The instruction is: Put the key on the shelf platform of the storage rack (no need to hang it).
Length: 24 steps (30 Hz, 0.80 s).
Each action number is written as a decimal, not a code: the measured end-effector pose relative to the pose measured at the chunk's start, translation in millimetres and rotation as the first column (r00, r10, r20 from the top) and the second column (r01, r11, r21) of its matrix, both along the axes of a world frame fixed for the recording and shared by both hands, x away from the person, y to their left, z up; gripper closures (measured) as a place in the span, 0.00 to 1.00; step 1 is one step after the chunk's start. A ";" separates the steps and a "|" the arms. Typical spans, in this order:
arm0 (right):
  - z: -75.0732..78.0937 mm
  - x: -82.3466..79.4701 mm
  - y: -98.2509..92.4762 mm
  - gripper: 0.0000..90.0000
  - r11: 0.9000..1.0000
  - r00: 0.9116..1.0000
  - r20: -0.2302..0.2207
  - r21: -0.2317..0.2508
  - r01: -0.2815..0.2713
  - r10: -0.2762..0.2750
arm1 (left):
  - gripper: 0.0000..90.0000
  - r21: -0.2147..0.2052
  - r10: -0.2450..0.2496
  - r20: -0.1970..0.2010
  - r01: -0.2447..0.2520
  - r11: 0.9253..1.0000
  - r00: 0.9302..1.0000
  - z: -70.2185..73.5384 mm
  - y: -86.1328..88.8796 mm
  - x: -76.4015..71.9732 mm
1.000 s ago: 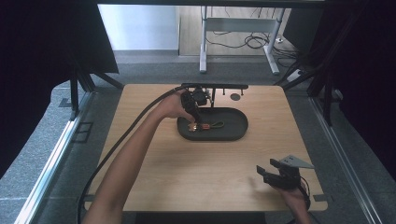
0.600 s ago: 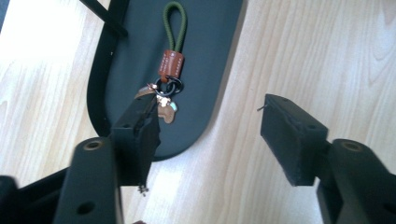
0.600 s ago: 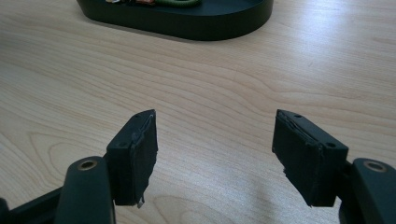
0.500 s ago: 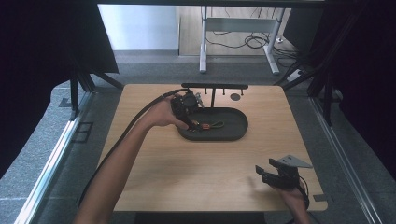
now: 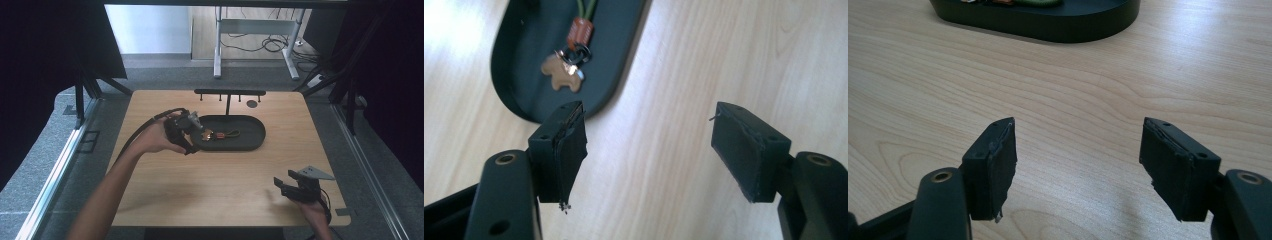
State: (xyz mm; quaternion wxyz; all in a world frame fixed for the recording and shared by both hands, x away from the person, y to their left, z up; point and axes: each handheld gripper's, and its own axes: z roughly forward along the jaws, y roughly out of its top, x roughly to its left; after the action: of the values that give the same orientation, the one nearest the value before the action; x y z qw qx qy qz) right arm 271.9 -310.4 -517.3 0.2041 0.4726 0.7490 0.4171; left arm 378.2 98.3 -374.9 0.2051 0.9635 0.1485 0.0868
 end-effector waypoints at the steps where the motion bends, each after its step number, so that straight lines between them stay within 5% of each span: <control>1: -0.2 0.0 0.2 0.35 1.000 1.000 -0.001 -0.001 -0.001 0.001 | 0.34 0.000 0.002 0.001 -0.002 1.000 1.000 -1.3 2.6 -2.2; 16: -1.2 0.3 1.4 0.35 1.000 1.000 -0.005 -0.006 -0.001 0.001 | 0.34 -0.060 0.082 -0.017 -0.083 0.995 0.997 -42.0 49.6 -40.9; 24: -2.2 1.0 3.6 0.35 1.000 1.000 -0.007 -0.014 -0.005 0.005 | 0.34 -0.052 0.121 -0.036 -0.123 0.991 0.992 -64.2 64.3 -49.9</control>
State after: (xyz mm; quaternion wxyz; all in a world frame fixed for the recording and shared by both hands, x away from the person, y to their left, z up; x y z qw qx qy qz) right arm 272.9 -306.8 -519.5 0.2037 0.4707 0.7538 0.4108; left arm 328.3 162.6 -439.0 0.2231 0.9480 0.2127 0.0791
